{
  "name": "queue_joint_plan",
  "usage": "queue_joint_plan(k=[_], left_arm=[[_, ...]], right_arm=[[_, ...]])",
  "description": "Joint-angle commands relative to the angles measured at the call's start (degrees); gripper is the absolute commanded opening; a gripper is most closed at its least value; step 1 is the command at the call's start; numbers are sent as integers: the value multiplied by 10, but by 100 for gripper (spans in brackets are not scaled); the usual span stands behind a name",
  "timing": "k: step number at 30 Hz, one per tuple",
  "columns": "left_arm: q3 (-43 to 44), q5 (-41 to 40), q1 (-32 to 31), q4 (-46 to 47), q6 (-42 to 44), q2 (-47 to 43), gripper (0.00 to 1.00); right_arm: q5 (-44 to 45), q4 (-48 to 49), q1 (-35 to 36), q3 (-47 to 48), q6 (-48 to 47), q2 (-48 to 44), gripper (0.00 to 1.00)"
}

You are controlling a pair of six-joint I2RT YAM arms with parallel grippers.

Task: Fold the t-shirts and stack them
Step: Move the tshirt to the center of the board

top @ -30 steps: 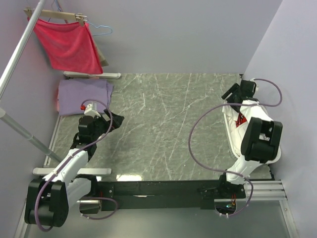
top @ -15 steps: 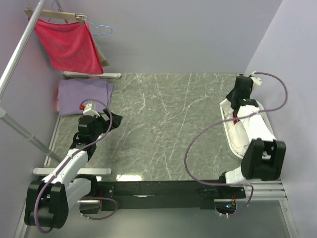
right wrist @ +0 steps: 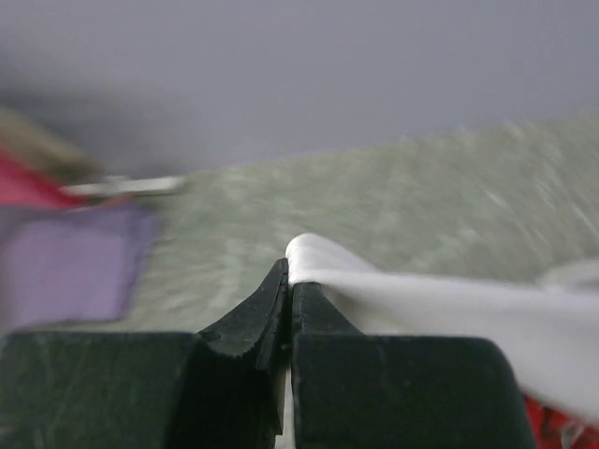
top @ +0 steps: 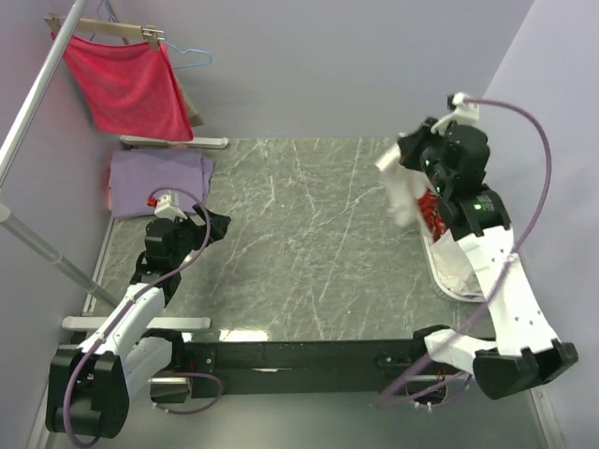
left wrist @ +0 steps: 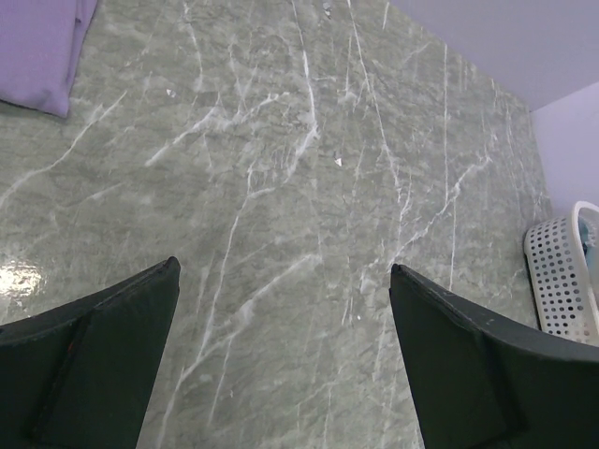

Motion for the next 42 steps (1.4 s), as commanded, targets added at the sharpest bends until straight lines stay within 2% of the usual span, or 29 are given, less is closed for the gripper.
queue_joint_plan(k=[1,4,5,6,9,11,14,17,19,21,22,23,24,26,28,29,36,38,39,40,41,42], left_arm=[[9,-2,1,14,-5,-7,100],[10,-5,1,7,-5,-10,99],[10,-9,1,4,-5,-12,99],[10,-10,1,0,-5,-15,99],[11,-20,1,-15,-3,-29,100],[11,-31,1,-30,-1,-45,99],[11,-47,1,-51,1,-70,99],[11,-69,1,-73,-3,-104,99],[12,-93,1,-89,-8,-125,99],[18,-98,1,-115,-10,-159,99],[21,-98,1,-125,-10,-171,99],[31,-114,1,-135,-10,-195,99],[36,-119,1,-146,-9,-205,99],[51,-123,1,-168,-8,-231,100],[62,-129,2,-187,-10,-241,99],[74,-134,1,-195,-10,-242,99],[114,-145,1,-244,-6,-207,99],[115,-149,1,-246,-12,-201,99],[114,-149,1,-244,-15,-200,99],[113,-149,1,-242,-17,-199,99],[113,-149,1,-242,-22,-199,99],[114,-149,1,-244,-23,-199,99]], right_arm=[[-128,-12,87,187,-48,-40,0],[-189,-33,127,283,-58,-12,0],[-204,-45,162,305,-64,-4,0],[-258,-47,176,333,-70,3,0],[-356,-35,217,339,-71,19,0],[-357,1,245,272,-69,5,0],[-314,56,247,160,-46,-9,0],[-333,98,247,88,-26,27,0],[-333,98,246,80,-13,92,0],[-343,110,246,74,-6,143,7],[-357,110,247,82,-2,202,8],[-422,106,250,110,1,237,11],[-449,97,254,130,2,272,0],[-421,95,285,159,26,337,0],[-419,74,315,177,18,368,0],[-418,76,351,175,19,370,0],[-351,89,499,98,33,342,0],[-333,67,532,80,25,339,8],[-331,59,562,74,21,340,27],[-325,46,578,71,11,342,39],[-308,20,591,66,9,340,48],[-286,8,609,59,8,329,51]])
